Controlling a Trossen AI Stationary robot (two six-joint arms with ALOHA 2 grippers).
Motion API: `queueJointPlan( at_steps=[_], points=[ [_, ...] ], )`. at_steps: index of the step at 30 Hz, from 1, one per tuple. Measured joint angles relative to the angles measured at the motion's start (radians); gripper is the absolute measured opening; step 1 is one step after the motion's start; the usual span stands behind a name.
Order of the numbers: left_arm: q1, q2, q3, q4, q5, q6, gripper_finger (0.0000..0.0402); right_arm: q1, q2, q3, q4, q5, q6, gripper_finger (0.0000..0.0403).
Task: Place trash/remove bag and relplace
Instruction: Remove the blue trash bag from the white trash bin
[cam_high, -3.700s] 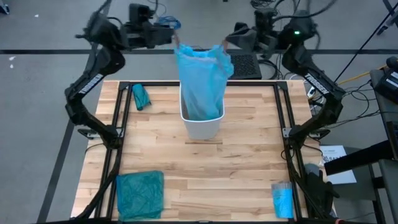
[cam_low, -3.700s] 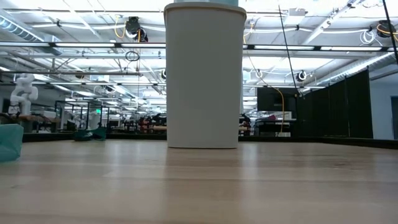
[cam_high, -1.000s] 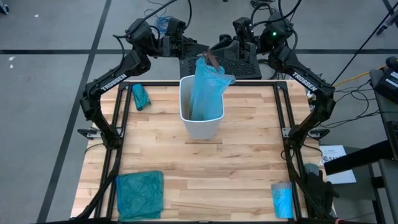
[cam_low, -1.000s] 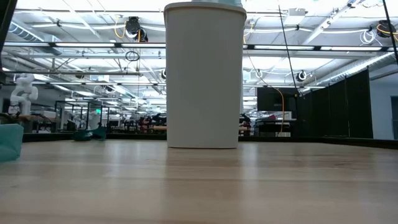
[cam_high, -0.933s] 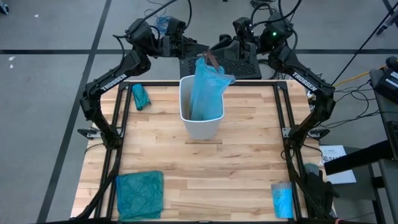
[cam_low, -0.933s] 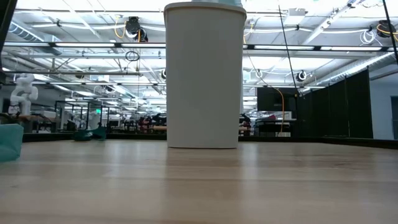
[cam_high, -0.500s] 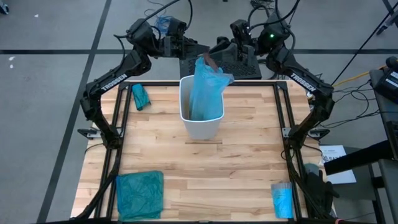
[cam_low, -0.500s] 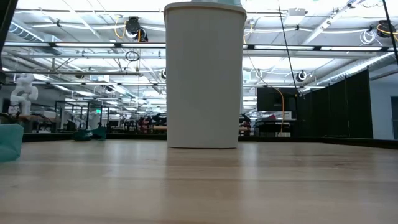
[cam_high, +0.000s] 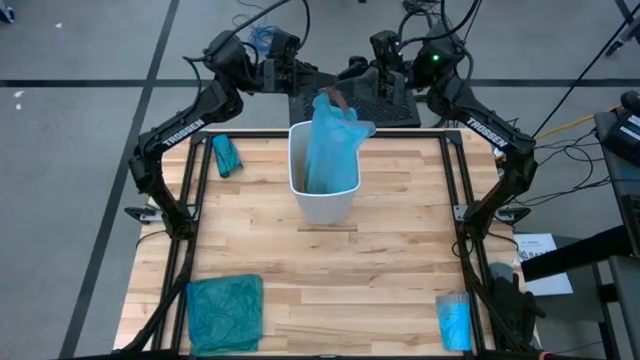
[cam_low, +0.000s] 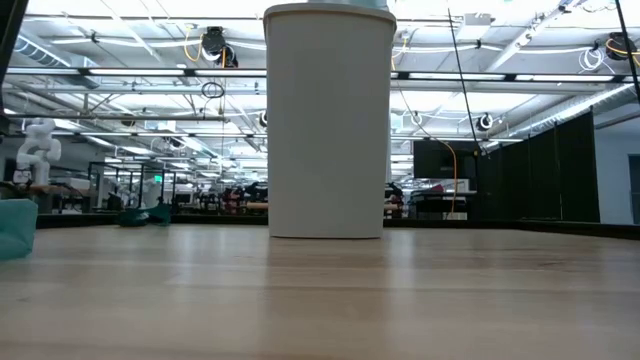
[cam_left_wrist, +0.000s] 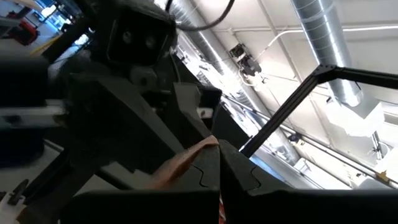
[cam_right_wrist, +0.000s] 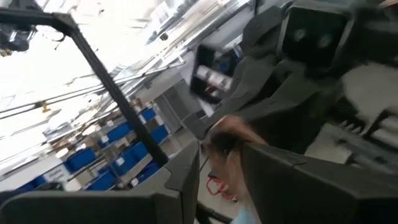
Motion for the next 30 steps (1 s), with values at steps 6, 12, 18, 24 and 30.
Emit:
queueJointPlan(
  at_steps=[6, 12, 18, 24, 30],
  points=[
    [-0.001, 0.001, 0.0, 0.0, 0.001, -0.001, 0.0, 0.001, 0.0, 0.0, 0.004, 0.007, -0.006, 0.0107],
    [-0.002, 0.001, 0.0, 0.001, -0.011, -0.001, 0.0, 0.009, 0.0, 0.0, -0.002, 0.006, -0.006, 0.01],
    [-0.002, 0.001, 0.0, 0.025, -0.018, -0.002, 0.0, 0.017, 0.013, 0.0, 0.004, 0.001, 0.0, 0.0035],
    [-0.002, 0.003, -0.001, 0.109, -0.025, -0.026, 0.0, 0.022, 0.021, 0.0, 0.009, 0.003, -0.005, 0.0002],
    [-0.002, 0.003, -0.001, 0.176, -0.024, -0.027, 0.0, 0.021, 0.021, 0.0, 0.097, 0.001, 0.037, 0.0]
  ],
)
